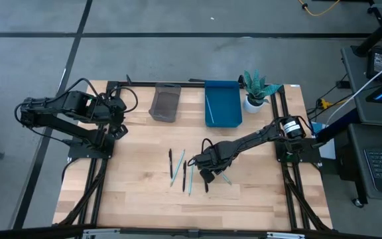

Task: Sort pens & pencils
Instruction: Put the right light blue pencil into the blue bin

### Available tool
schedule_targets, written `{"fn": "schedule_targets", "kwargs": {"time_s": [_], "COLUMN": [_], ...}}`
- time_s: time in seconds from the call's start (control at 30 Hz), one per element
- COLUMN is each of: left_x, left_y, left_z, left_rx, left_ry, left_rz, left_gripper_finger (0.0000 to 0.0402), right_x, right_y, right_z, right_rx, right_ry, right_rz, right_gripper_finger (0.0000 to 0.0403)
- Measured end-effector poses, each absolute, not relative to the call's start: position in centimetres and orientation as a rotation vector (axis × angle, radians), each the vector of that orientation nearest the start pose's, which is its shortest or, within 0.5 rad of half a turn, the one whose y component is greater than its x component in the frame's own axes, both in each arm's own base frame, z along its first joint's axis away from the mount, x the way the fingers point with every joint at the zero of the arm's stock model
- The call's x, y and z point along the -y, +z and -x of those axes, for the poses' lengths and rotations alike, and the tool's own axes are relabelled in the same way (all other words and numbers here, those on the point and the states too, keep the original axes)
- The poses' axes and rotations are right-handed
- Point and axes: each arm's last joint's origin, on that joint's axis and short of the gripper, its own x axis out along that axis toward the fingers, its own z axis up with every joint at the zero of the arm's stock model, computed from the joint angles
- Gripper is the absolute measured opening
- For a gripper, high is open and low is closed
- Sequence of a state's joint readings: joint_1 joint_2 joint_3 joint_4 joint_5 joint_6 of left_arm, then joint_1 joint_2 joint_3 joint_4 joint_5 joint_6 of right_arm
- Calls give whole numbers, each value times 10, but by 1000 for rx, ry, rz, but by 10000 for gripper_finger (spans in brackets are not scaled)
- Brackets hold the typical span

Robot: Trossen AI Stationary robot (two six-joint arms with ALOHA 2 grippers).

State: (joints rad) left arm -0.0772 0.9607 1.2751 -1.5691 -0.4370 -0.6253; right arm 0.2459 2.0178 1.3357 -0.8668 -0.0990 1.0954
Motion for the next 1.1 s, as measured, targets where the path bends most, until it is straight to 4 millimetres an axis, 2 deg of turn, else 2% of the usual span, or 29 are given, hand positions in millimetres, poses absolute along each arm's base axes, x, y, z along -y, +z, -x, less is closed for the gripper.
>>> {"fn": "schedule_targets", "kwargs": {"time_s": [0.9,1.1], "left_x": [-3,-3], "left_y": [364,364], "left_z": [-114,-114], "left_rx": [-1054,-1054], "left_ry": [666,665], "left_rz": [223,221], "left_gripper_finger": [73,73], "right_x": [-91,-91], "right_y": [137,143], "right_z": [-350,-352], "right_rx": [-1541,-1553], "right_ry": [-616,-628], "right_rz": [-759,-730], "right_gripper_finger": [2,2]}}
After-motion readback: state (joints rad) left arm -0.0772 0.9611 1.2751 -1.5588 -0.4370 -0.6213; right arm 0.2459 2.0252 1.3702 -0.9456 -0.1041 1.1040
